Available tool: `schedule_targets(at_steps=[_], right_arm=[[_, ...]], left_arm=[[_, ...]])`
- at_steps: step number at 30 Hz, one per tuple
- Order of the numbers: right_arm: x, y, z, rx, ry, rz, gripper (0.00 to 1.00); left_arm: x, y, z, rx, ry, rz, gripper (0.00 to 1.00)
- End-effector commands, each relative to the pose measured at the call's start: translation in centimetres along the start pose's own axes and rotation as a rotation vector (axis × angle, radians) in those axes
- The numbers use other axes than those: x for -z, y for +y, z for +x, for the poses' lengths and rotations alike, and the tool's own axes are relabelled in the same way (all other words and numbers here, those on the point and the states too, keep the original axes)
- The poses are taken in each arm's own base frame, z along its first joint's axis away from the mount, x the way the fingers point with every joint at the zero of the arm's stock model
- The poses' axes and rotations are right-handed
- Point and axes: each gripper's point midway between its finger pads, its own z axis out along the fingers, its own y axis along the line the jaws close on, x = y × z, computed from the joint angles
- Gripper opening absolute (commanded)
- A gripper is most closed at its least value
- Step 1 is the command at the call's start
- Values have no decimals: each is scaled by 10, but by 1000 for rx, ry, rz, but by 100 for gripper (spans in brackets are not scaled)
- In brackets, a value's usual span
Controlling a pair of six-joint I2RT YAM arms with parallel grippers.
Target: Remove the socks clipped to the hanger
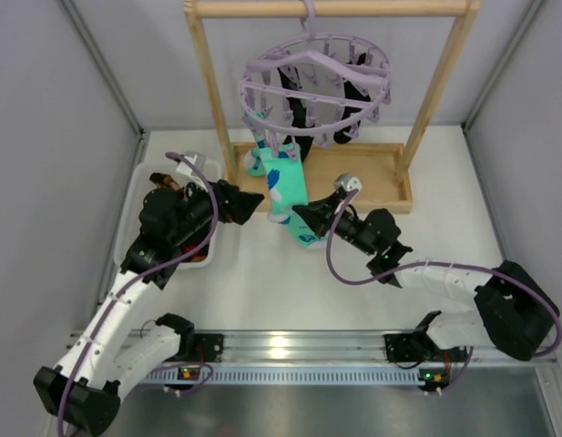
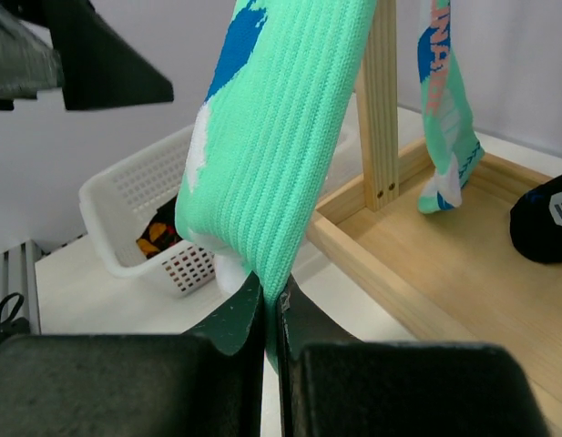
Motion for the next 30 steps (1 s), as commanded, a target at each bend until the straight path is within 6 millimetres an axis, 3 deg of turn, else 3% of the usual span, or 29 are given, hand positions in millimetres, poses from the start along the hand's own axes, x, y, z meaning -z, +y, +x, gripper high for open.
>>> schedule_targets(at_steps=[1,6,16,19,23,30], right_arm=[[14,14,-7,0,20,-41,0],[29,26,-24,12,25,-78,0],[48,42,-36,30,50,-130,0],[51,43,-39,35,50,-137,0],[54,49,-40,40,53,-166,0],[57,50,-43,49,52,-170,0]], left_arm=[[-7,-54,-45,-103,-168,296,98],[-38,-53,-68,-158,-203,307,98],[-68,-74,-95,-179,-245,443,98],[-76,-82,-100,-159,-239,498,96],[-93,-78,-106,-140,-244,497,94],[-106,-91,-102,-107,-225,560,91]])
